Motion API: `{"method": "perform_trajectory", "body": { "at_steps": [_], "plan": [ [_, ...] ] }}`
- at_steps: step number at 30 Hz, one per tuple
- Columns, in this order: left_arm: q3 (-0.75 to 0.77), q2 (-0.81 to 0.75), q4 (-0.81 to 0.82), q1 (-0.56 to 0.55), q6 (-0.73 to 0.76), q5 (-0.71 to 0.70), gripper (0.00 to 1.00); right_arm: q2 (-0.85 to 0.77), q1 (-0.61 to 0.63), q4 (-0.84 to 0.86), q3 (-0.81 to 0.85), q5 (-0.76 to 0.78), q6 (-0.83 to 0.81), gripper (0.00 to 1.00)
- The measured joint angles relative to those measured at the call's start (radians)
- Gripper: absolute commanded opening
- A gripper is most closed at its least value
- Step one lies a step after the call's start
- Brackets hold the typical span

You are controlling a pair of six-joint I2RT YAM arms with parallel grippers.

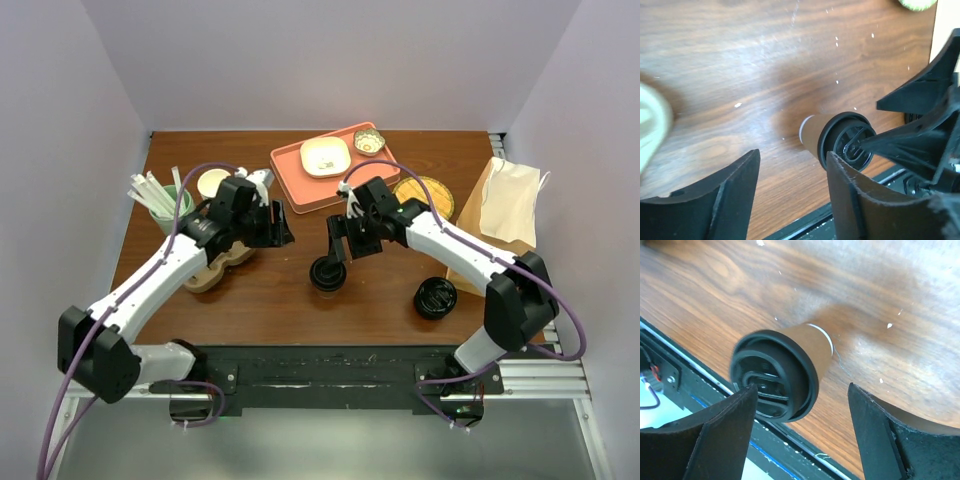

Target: Pack the takeout coffee

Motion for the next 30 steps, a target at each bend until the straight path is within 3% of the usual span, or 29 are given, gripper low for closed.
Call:
{"method": "perform_trajectory", "body": {
  "at_steps": [5, 8, 17, 25, 30],
  "plan": [
    [-0.029, -0.072, -0.024, 0.006, 0.019, -0.048, 0.8, -0.029, 0.011, -0.042, 0.046, 0.058, 0.01, 0.79],
    [-0.051, -0.106, -0.053, 0.006, 0.032, -0.081, 1.0, -0.052, 0.043, -0.072, 0.051, 0.117, 0.023, 0.8],
    [-0.149, -0.294, -0.114, 0.006, 0.038, -0.168, 1.0, -0.062, 0.212, -0.099, 0.066, 0.284, 0.087, 0.9],
    [-0.157, -0.344, -0.119, 0.006, 0.035, -0.203, 1.0, 0.031, 0.245, -0.092, 0.098, 0.331, 0.097, 0.91],
    [-0.161, -0.344, -0.123, 0.006, 0.035, -0.214, 1.0, 0.059, 0.258, -0.094, 0.105, 0.373, 0.103, 0.85]
  ]
}}
